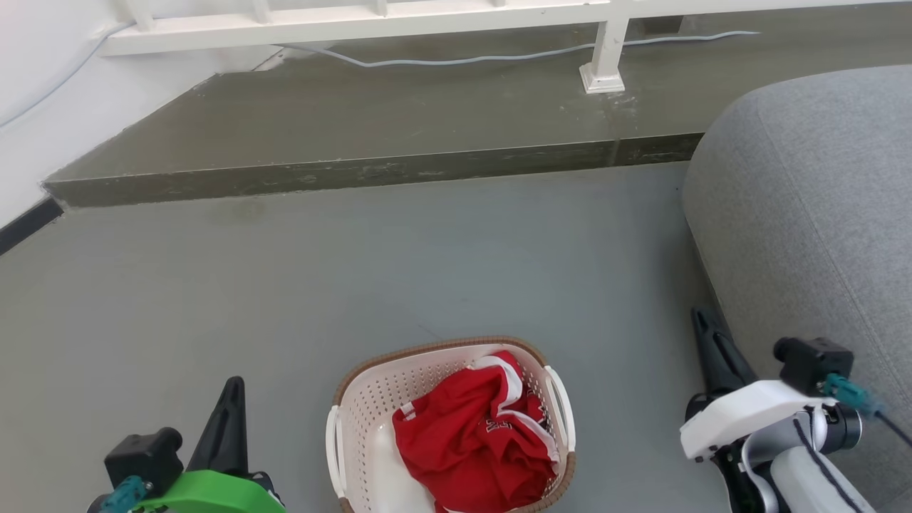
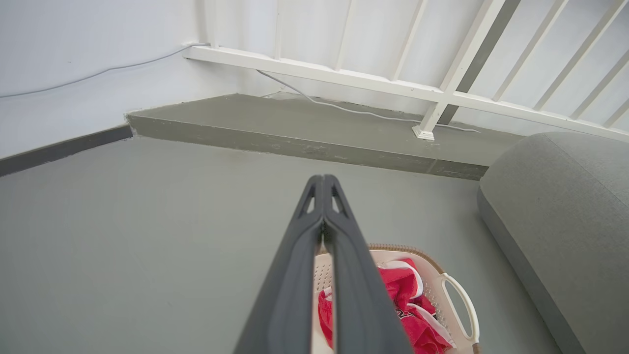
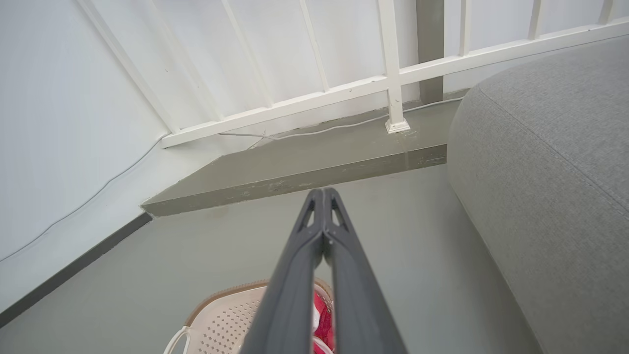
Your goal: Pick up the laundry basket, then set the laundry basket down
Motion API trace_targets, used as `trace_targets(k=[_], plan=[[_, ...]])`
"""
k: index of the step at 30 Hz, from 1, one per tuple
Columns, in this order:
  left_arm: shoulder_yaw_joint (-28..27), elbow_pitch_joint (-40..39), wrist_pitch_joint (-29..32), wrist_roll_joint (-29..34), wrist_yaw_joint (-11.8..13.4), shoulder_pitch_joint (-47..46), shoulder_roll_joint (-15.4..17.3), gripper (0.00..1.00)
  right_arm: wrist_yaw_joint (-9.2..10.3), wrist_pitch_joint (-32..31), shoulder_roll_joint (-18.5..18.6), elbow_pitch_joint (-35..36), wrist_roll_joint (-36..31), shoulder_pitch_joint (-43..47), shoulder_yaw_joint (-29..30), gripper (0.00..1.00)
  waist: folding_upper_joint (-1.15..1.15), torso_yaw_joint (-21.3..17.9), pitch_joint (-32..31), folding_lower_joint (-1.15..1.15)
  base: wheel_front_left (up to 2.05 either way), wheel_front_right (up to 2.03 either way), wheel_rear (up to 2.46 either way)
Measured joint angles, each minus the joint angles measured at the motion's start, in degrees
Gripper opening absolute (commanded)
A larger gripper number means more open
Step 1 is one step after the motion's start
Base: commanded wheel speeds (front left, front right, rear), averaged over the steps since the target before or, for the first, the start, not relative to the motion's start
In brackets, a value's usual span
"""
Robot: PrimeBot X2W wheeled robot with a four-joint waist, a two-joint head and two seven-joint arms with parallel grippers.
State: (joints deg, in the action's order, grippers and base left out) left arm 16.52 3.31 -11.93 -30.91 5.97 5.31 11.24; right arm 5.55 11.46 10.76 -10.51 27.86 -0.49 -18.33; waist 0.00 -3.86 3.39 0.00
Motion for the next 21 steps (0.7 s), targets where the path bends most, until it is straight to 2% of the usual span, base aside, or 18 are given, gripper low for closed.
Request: trace_targets(k=[21], plan=[[-4.1,1.6,3.8,-15.3,-2.5,-0.1,-1.4,0.0,-2.19,-3.7,-1.4,0.0,16.3,0.0,5.5,0.0,0.0,0.9,-0.7,0.0,0.0,0.0,0.0]])
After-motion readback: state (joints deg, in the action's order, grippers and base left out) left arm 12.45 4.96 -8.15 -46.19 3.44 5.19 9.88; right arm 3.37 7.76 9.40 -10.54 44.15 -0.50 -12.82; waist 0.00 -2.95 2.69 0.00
